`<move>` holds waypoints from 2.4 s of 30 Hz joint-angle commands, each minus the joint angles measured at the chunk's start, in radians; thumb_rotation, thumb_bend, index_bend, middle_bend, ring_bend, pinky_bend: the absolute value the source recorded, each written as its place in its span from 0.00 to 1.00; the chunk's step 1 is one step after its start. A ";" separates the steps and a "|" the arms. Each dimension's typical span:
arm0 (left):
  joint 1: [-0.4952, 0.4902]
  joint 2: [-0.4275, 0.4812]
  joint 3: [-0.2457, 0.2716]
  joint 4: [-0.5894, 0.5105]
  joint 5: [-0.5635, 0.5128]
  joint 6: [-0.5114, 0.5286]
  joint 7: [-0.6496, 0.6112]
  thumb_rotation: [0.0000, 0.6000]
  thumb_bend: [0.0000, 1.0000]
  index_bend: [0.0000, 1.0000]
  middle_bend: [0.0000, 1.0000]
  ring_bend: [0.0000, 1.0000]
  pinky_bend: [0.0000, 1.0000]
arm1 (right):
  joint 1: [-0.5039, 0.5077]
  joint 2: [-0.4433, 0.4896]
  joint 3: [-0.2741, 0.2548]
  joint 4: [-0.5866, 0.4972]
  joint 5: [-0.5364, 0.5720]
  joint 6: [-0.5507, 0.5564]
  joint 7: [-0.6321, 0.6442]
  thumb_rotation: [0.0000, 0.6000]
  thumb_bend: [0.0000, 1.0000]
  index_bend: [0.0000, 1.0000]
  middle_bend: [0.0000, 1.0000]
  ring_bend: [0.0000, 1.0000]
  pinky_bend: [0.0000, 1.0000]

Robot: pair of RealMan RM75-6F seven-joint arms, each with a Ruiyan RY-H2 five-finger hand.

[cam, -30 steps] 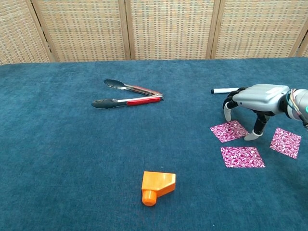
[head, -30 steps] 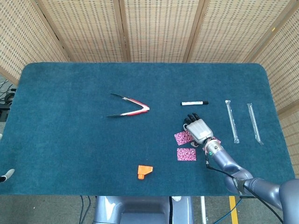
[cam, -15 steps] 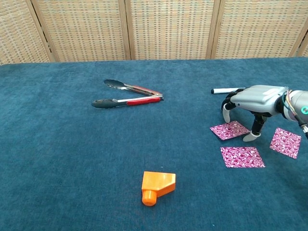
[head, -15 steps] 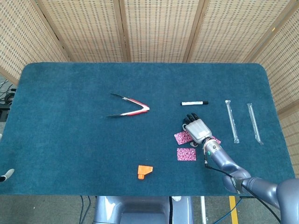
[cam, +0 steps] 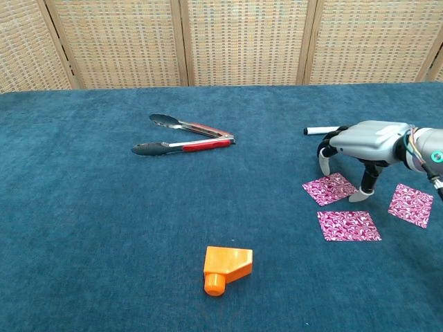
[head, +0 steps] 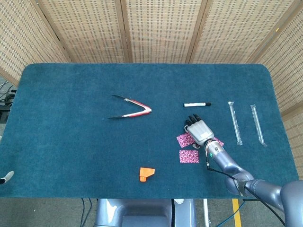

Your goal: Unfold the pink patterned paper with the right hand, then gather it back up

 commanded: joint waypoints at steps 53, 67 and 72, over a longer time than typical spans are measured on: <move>0.003 -0.003 -0.001 0.014 -0.004 -0.003 -0.015 1.00 0.14 0.02 0.00 0.00 0.00 | -0.006 -0.025 -0.011 0.023 -0.010 0.008 0.016 1.00 0.26 0.52 0.22 0.00 0.00; 0.002 -0.004 -0.001 0.019 -0.003 -0.008 -0.020 1.00 0.13 0.02 0.00 0.00 0.00 | -0.002 -0.020 -0.006 0.014 -0.002 0.006 0.003 1.00 0.31 0.54 0.23 0.00 0.00; 0.002 -0.004 -0.002 0.020 -0.003 -0.006 -0.023 1.00 0.13 0.02 0.00 0.00 0.00 | 0.004 -0.014 0.000 0.007 0.009 0.000 -0.008 1.00 0.31 0.54 0.23 0.00 0.00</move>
